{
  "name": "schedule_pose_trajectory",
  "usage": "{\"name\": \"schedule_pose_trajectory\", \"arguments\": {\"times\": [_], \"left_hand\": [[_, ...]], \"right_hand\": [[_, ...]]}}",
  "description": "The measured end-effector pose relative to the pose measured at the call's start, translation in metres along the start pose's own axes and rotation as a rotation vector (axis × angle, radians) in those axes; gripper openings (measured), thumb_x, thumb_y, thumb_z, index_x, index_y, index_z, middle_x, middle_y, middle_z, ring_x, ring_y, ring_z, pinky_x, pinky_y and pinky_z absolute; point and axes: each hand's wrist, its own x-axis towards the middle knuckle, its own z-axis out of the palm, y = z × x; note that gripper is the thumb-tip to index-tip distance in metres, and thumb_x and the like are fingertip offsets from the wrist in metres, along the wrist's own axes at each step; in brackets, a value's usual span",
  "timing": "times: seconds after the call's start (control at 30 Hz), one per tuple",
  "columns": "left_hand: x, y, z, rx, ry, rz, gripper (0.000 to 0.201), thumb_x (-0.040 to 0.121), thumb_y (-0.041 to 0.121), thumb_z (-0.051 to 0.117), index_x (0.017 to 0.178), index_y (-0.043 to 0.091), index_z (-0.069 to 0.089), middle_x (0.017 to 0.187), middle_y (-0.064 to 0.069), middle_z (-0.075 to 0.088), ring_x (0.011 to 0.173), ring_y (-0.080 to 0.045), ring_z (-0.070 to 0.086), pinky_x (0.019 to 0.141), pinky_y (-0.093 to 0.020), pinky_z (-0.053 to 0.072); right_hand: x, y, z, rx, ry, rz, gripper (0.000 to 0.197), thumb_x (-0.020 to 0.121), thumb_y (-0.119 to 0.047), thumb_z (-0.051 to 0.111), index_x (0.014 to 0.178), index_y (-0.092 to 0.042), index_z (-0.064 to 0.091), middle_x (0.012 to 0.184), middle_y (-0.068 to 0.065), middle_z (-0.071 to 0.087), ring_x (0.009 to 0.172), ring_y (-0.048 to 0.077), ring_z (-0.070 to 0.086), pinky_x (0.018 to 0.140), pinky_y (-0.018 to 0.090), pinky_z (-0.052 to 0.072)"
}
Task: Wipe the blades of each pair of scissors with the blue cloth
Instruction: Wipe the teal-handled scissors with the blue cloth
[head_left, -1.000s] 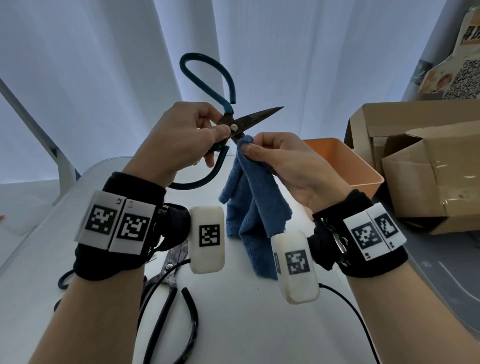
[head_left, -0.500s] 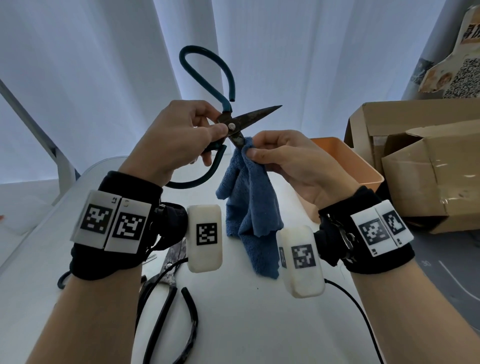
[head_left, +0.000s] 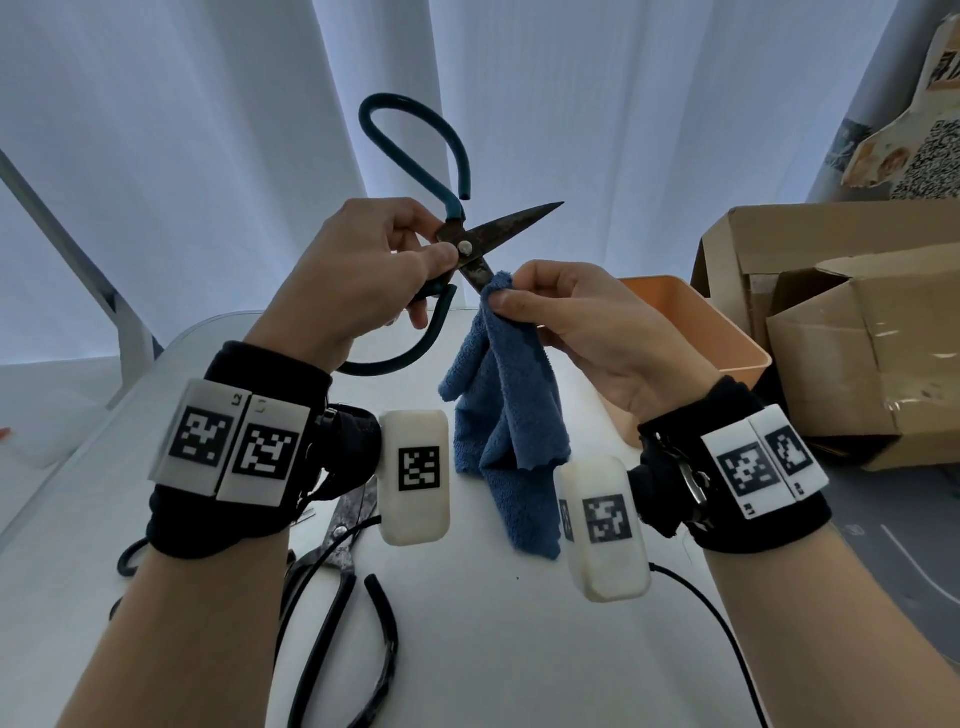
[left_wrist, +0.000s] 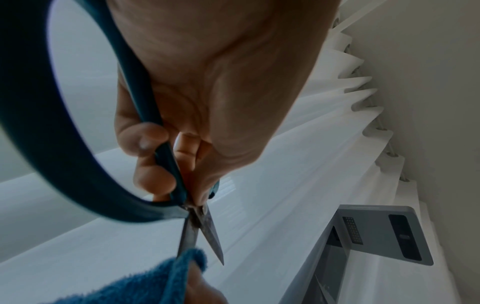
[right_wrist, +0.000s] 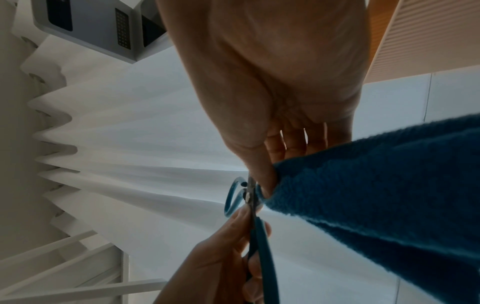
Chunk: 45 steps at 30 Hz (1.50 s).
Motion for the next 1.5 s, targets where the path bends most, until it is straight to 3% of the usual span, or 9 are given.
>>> {"name": "schedule_pose_trajectory", "arguments": {"times": [0.1, 0.3, 0.5, 0.63, 0.83, 1.0, 1.13, 1.27, 1.5], "left_hand": [[-0.0003, 0.001, 0.001, -0.007, -0.01, 0.002, 0.005, 0.095, 0.02, 0.065, 0.092, 0.021, 0.069, 0.057, -0.002, 0.06, 0.055, -0.021, 0.054, 0.045, -0.022, 0.039], [-0.0002, 0.0004, 0.0003, -0.005, -0.001, 0.008, 0.006, 0.094, 0.02, 0.065, 0.09, 0.022, 0.069, 0.059, -0.004, 0.062, 0.057, -0.025, 0.055, 0.046, -0.024, 0.039], [-0.001, 0.0019, 0.0004, -0.016, -0.011, 0.006, 0.007, 0.095, 0.02, 0.065, 0.09, 0.022, 0.068, 0.058, -0.001, 0.06, 0.058, -0.025, 0.056, 0.046, -0.024, 0.039], [-0.0014, 0.0017, 0.0002, -0.013, -0.012, 0.012, 0.006, 0.095, 0.019, 0.065, 0.091, 0.022, 0.068, 0.059, -0.002, 0.061, 0.058, -0.024, 0.056, 0.046, -0.025, 0.039], [-0.0001, 0.0012, 0.0003, -0.008, -0.012, 0.012, 0.005, 0.095, 0.019, 0.064, 0.093, 0.02, 0.069, 0.057, 0.0, 0.06, 0.056, -0.021, 0.056, 0.045, -0.022, 0.039], [0.0, 0.0005, 0.0008, 0.003, -0.011, 0.014, 0.005, 0.095, 0.019, 0.065, 0.093, 0.021, 0.068, 0.06, -0.004, 0.061, 0.054, -0.021, 0.055, 0.045, -0.024, 0.039], [-0.0004, 0.0019, 0.0011, -0.001, -0.016, 0.006, 0.006, 0.095, 0.019, 0.064, 0.091, 0.022, 0.068, 0.057, 0.0, 0.06, 0.052, -0.018, 0.055, 0.044, -0.022, 0.039], [-0.0004, 0.0025, 0.0012, -0.008, -0.021, 0.005, 0.006, 0.095, 0.018, 0.065, 0.091, 0.021, 0.068, 0.058, -0.002, 0.061, 0.056, -0.024, 0.055, 0.044, -0.022, 0.039], [-0.0015, 0.0037, 0.002, -0.022, -0.034, -0.004, 0.006, 0.096, 0.018, 0.064, 0.092, 0.021, 0.068, 0.054, 0.001, 0.058, 0.057, -0.024, 0.054, 0.044, -0.023, 0.038]], "right_hand": [[0.0009, 0.0018, 0.0021, 0.012, 0.018, -0.001, 0.022, 0.09, -0.019, 0.072, 0.071, -0.017, 0.061, 0.083, 0.007, 0.062, 0.08, 0.015, 0.057, 0.075, 0.025, 0.046], [-0.002, -0.0021, -0.002, 0.003, -0.049, -0.02, 0.009, 0.095, -0.008, 0.063, 0.088, -0.012, 0.066, 0.094, 0.008, 0.065, 0.09, 0.015, 0.06, 0.086, 0.027, 0.047], [-0.0009, -0.0001, 0.0027, 0.053, -0.023, -0.018, 0.021, 0.094, -0.013, 0.066, 0.075, -0.017, 0.058, 0.092, 0.012, 0.059, 0.083, 0.016, 0.057, 0.068, 0.019, 0.048], [-0.0024, -0.0032, -0.0022, 0.046, -0.065, -0.028, 0.016, 0.095, -0.005, 0.061, 0.083, -0.015, 0.061, 0.09, 0.005, 0.061, 0.086, 0.012, 0.058, 0.072, 0.018, 0.048], [-0.0008, -0.0004, 0.004, 0.043, -0.005, -0.018, 0.026, 0.095, -0.016, 0.066, 0.071, -0.018, 0.056, 0.092, 0.013, 0.058, 0.086, 0.019, 0.055, 0.074, 0.025, 0.045], [-0.0023, -0.0036, 0.0006, 0.039, -0.042, -0.015, 0.014, 0.095, -0.007, 0.062, 0.083, -0.015, 0.06, 0.09, 0.004, 0.061, 0.086, 0.012, 0.057, 0.073, 0.02, 0.047], [-0.0015, -0.0022, 0.002, 0.035, -0.002, -0.015, 0.024, 0.092, -0.014, 0.068, 0.071, -0.018, 0.058, 0.089, 0.008, 0.062, 0.086, 0.017, 0.058, 0.078, 0.027, 0.046], [-0.003, -0.0052, -0.0014, 0.037, -0.041, -0.023, 0.018, 0.093, -0.008, 0.065, 0.077, -0.015, 0.061, 0.088, 0.004, 0.063, 0.084, 0.012, 0.059, 0.071, 0.018, 0.049], [-0.0039, -0.0047, 0.0007, 0.004, -0.006, -0.018, 0.017, 0.093, -0.016, 0.067, 0.077, -0.014, 0.06, 0.09, 0.009, 0.062, 0.082, 0.012, 0.059, 0.073, 0.021, 0.049]]}}
